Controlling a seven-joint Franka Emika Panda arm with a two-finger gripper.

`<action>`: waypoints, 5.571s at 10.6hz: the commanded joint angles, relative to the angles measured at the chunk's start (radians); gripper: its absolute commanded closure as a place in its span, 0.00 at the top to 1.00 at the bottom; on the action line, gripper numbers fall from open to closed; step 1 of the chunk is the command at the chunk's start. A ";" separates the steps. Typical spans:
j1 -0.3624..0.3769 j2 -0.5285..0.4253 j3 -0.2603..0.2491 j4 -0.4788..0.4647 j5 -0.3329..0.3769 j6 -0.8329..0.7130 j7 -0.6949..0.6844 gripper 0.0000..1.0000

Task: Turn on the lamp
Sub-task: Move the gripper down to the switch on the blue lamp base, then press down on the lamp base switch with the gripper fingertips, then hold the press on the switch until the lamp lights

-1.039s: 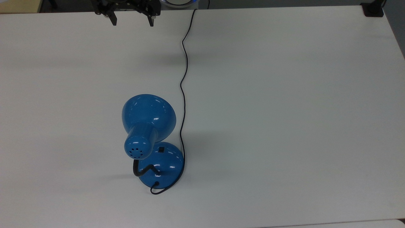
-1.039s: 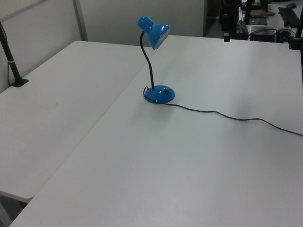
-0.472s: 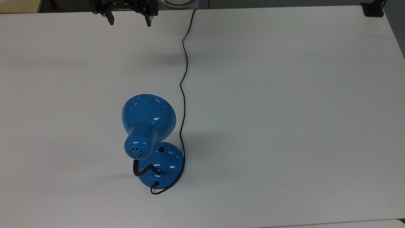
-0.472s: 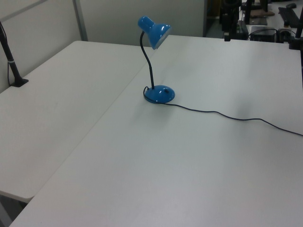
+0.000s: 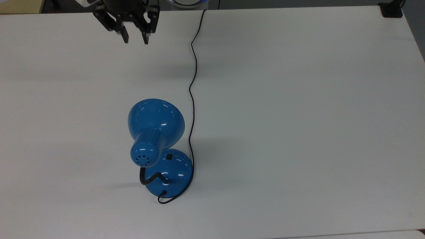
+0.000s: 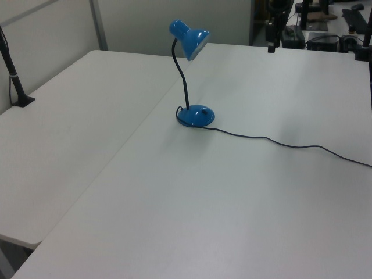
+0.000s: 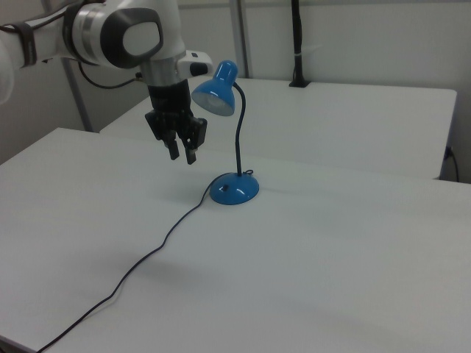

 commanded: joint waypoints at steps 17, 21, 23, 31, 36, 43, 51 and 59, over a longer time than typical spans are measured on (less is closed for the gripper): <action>0.125 0.482 0.008 -0.030 0.142 1.002 0.019 0.04; 0.123 0.494 0.006 -0.030 0.134 1.002 0.006 0.04; 0.119 0.496 0.006 -0.030 0.128 1.002 0.006 0.03; 0.119 0.545 0.005 -0.001 0.136 1.034 0.016 0.03; 0.114 0.491 -0.001 -0.013 0.139 1.026 0.011 0.02; 0.116 0.494 -0.001 -0.042 0.130 1.022 -0.015 0.00; 0.120 0.530 -0.003 -0.032 0.128 1.032 -0.012 0.00; 0.119 0.495 -0.003 -0.048 0.130 1.048 -0.010 0.00</action>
